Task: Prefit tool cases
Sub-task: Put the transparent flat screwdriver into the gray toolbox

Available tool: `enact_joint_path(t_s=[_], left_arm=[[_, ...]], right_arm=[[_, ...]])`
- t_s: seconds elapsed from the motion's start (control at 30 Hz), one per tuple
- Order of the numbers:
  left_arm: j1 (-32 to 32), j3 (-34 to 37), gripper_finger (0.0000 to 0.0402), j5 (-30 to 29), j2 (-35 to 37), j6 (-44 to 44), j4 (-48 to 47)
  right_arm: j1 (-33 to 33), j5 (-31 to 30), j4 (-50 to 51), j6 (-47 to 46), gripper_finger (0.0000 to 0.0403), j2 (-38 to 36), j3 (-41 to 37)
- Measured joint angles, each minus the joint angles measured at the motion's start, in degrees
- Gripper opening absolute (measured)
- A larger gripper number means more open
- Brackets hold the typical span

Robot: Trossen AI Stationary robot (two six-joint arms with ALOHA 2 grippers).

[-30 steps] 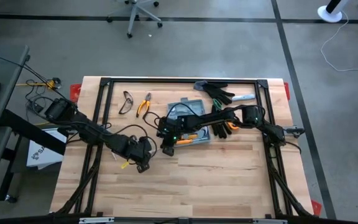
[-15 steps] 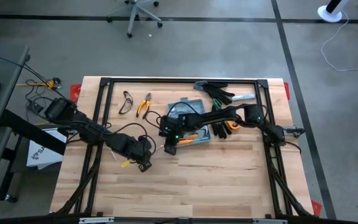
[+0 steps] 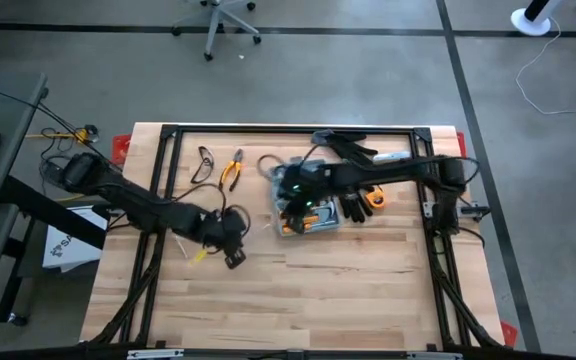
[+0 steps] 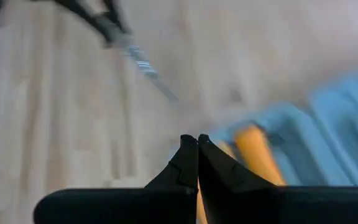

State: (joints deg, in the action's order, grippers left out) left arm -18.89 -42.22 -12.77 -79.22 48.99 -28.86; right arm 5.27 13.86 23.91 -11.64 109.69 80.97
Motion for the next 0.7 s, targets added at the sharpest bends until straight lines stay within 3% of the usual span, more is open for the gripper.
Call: enact_joint_path(t_s=[0.17,0.37,0.7], left_arm=[[8.73,-2.96,0.0029,1.49,-1.74,-12.09,3.96],[20.74,-7.70,0.0029,8.86,-8.01,-26.66,8.41],[31.01,-27.39,0.0029,18.63,-26.38,-46.41,4.33]], right_arm=[[1.87,-5.08,-1.30,-4.04,0.0000,-11.74,-12.12],[2.50,-10.67,-1.10,-8.41,0.0000,-21.37,-22.34],[1.43,-11.45,-4.94,-16.94,0.0000,-25.80,-34.05]])
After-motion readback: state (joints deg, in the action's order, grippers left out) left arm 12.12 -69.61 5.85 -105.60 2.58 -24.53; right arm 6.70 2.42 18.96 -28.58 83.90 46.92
